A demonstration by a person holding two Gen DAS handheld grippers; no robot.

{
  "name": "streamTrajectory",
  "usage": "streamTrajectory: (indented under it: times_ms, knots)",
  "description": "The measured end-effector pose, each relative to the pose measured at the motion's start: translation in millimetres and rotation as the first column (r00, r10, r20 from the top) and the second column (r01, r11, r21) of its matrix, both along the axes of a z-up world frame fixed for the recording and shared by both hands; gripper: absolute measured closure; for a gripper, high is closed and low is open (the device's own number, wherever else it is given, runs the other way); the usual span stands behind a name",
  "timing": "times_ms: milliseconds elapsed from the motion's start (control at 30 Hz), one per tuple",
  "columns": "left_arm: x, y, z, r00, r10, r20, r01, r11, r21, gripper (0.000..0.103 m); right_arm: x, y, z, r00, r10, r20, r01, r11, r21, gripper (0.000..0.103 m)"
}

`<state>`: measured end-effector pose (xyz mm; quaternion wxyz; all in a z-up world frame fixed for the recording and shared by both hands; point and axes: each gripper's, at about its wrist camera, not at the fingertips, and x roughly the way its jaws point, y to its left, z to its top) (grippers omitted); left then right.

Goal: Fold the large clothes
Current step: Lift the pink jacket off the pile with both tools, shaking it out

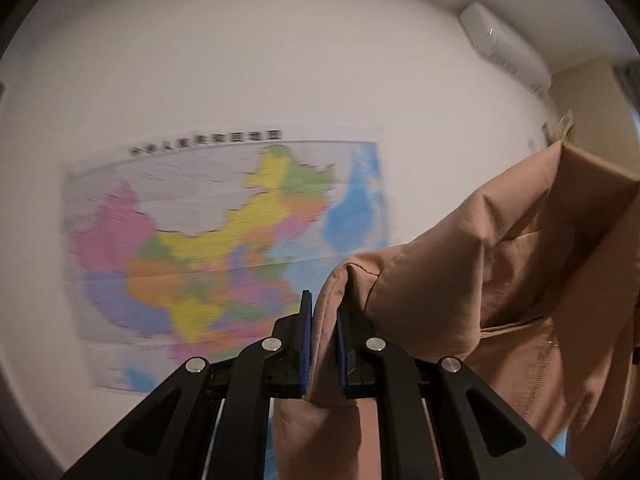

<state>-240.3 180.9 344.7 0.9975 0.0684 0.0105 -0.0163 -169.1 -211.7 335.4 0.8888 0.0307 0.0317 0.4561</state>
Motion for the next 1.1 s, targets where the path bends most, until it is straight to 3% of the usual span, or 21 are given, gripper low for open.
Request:
streamTrajectory:
  times_ms: [100, 200, 267, 367, 400, 533, 567, 633, 733, 833, 900, 1000, 1067, 1100]
  knots:
    - [15.8, 12.8, -10.7, 0.996, 0.081, -0.045, -0.079, 0.996, 0.037, 0.094, 46.0, 32.5, -13.8, 0.993, 0.058, -0.098, -0.057, 0.998, 0.015, 0.095]
    - [71.9, 36.0, -41.9, 0.975, 0.125, -0.183, -0.125, 0.992, 0.015, 0.094, 116.7, 67.7, -53.8, 0.964, 0.082, -0.254, -0.083, 0.997, 0.006, 0.094]
    - [119.4, 49.6, -72.9, 0.947, 0.159, -0.279, -0.165, 0.986, 0.005, 0.094, 168.6, 95.3, -89.0, 0.934, 0.053, -0.352, -0.068, 0.997, -0.032, 0.094]
    - [196.7, 74.1, -148.7, 0.865, 0.217, -0.454, -0.234, 0.972, 0.018, 0.094, 248.9, 134.4, -160.7, 0.868, -0.008, -0.497, -0.046, 0.994, -0.095, 0.094]
    - [226.9, 84.8, -183.7, 0.818, 0.234, -0.526, -0.267, 0.964, 0.014, 0.094, 276.0, 146.1, -192.1, 0.832, -0.039, -0.553, -0.037, 0.992, -0.125, 0.094]
    - [307.9, 117.5, -293.1, 0.667, 0.196, -0.719, -0.311, 0.950, -0.030, 0.094, 354.4, 173.7, -305.8, 0.647, -0.133, -0.751, -0.020, 0.981, -0.192, 0.094]
    - [321.5, 123.8, -317.2, 0.634, 0.182, -0.752, -0.318, 0.947, -0.039, 0.094, 363.3, 177.2, -324.7, 0.617, -0.158, -0.771, -0.016, 0.977, -0.212, 0.094]
    - [342.3, 132.4, -347.6, 0.592, 0.156, -0.790, -0.319, 0.946, -0.053, 0.094, 376.3, 182.3, -345.1, 0.590, -0.185, -0.786, -0.011, 0.972, -0.237, 0.094]
    - [360.2, 144.8, -356.1, 0.585, 0.130, -0.800, -0.315, 0.946, -0.077, 0.094, 383.0, 181.6, -340.9, 0.598, -0.187, -0.779, -0.007, 0.971, -0.239, 0.094]
    - [371.2, 152.4, -344.3, 0.617, 0.107, -0.780, -0.305, 0.946, -0.111, 0.094, 383.7, 174.7, -315.0, 0.652, -0.155, -0.743, 0.015, 0.981, -0.192, 0.094]
    - [381.9, 153.6, -338.0, 0.631, 0.096, -0.770, -0.289, 0.950, -0.118, 0.093, 394.4, 171.6, -309.3, 0.657, -0.150, -0.739, 0.036, 0.985, -0.168, 0.094]
    - [398.1, 155.7, -348.1, 0.598, 0.095, -0.796, -0.304, 0.946, -0.116, 0.080, 411.8, 178.0, -320.0, 0.619, -0.260, -0.741, 0.065, 0.957, -0.281, 0.092]
    - [398.1, 155.5, -358.2, 0.582, 0.098, -0.807, -0.299, 0.949, -0.100, 0.070, 403.3, 186.6, -321.5, 0.634, -0.315, -0.706, 0.070, 0.933, -0.354, 0.086]
    - [393.2, 152.9, -359.0, 0.585, 0.106, -0.804, -0.293, 0.952, -0.088, 0.068, 397.0, 188.3, -318.3, 0.647, -0.339, -0.682, 0.086, 0.922, -0.377, 0.073]
